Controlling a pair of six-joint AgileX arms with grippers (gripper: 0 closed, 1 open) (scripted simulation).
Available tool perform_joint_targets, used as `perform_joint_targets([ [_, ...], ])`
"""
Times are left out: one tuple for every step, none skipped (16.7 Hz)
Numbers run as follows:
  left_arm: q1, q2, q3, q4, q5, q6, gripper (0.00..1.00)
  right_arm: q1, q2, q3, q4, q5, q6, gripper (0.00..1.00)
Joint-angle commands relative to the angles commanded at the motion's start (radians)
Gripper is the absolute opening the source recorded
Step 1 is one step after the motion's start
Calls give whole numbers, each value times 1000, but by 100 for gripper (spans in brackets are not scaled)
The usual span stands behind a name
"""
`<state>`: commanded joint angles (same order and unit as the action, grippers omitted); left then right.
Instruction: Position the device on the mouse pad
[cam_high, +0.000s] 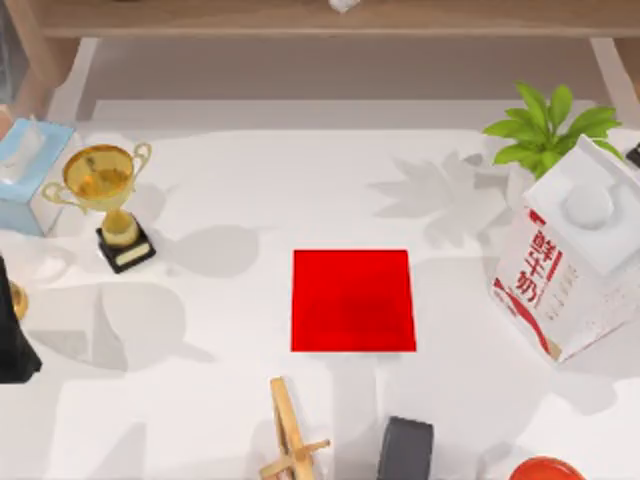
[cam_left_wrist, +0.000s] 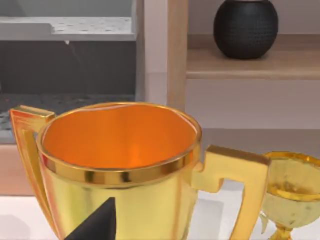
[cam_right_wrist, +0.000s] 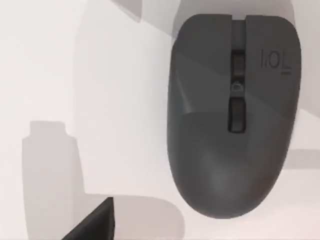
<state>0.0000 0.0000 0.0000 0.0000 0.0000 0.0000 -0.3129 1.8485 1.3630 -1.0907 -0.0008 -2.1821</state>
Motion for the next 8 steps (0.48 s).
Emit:
perform_joint_targets([
  [0, 0, 0, 0, 0, 0, 100, 0, 0, 0, 0, 0, 0, 100],
  [0, 0, 0, 0, 0, 0, 100, 0, 0, 0, 0, 0, 0, 100],
  [0, 0, 0, 0, 0, 0, 100, 5, -3, -3, 2, 0, 1, 100],
  [0, 0, 0, 0, 0, 0, 100, 6, -2, -5, 5, 0, 2, 100],
  [0, 0, 0, 0, 0, 0, 100, 9, 4, -12, 17, 0, 7, 100],
  [0, 0, 0, 0, 0, 0, 100, 15, 12, -25, 38, 0, 14, 100],
  [0, 0, 0, 0, 0, 0, 100, 21, 24, -43, 67, 0, 21, 100],
  [0, 0, 0, 0, 0, 0, 100, 28, 37, -65, 102, 0, 28, 100],
])
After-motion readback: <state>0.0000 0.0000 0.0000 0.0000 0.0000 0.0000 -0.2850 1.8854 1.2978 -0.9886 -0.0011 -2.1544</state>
